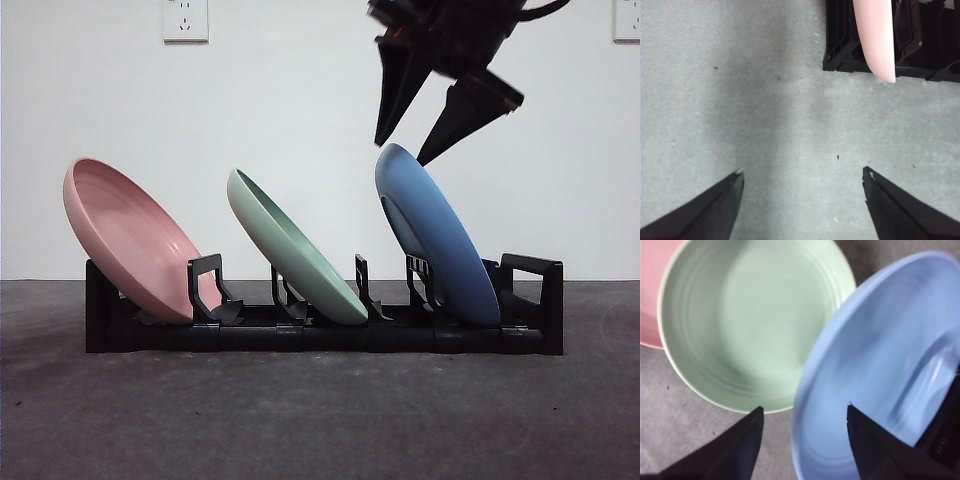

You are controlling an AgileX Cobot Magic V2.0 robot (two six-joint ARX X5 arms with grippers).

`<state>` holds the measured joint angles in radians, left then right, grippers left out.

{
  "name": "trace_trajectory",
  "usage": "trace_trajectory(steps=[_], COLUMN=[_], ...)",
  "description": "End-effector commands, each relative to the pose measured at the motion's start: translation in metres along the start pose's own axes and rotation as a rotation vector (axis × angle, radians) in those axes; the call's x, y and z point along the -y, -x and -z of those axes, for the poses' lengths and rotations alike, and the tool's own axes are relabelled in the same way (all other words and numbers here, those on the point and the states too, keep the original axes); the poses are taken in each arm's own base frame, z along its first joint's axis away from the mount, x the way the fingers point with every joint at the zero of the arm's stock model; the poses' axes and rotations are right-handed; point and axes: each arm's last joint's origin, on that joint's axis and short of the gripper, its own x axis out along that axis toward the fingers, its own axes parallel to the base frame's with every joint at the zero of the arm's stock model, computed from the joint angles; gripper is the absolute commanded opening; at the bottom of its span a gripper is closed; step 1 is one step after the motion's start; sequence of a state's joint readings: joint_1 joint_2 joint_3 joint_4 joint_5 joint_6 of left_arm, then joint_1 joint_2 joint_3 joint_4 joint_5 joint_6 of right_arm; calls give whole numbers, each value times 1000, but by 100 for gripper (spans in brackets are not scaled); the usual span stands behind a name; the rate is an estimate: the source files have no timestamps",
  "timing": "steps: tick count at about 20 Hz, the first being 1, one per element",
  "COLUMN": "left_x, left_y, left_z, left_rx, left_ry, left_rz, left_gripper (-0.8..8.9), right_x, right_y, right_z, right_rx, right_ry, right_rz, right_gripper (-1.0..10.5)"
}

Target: Place the plate

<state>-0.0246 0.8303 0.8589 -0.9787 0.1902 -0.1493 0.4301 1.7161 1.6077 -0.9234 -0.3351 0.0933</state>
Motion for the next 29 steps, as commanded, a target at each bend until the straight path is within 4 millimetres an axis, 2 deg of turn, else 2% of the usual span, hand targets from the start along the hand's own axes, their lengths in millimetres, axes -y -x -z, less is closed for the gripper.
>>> trace_trajectory(steps=[1, 6, 11, 16, 20, 24, 26, 28, 29], left_x=[2, 2, 2, 2, 2, 2, 2, 2, 2], left_y=[3, 3, 3, 3, 3, 4, 3, 3, 3], left_z=[-4, -4, -4, -4, -4, -5, -6, -6, -6], left_rx=[21, 19, 20, 19, 20, 27, 36, 41, 40], left_ry=[-12, -11, -11, -12, -13, -17, -19, -20, -20], left_rz=[10, 10, 10, 10, 10, 10, 12, 12, 12], left_gripper=[376, 376, 376, 376, 376, 376, 376, 376, 376], right_x=[-4, -10, -12, -25, -35, -52, -61, -65, -65], right_y=[-11, -17, -9, 25, 56, 81, 87, 82, 77], right_z=[-6, -5, -3, -3, 6, 23, 35, 59, 77], right_rx=[-6, -19, -12, 62, 98, 95, 126, 185, 211], right_ry=[25, 34, 21, 48, 73, 186, 241, 289, 310], right_rz=[-6, 11, 7, -50, -86, -93, -35, -6, -3], right_gripper=[184, 8, 8, 8, 8, 8, 8, 8, 8])
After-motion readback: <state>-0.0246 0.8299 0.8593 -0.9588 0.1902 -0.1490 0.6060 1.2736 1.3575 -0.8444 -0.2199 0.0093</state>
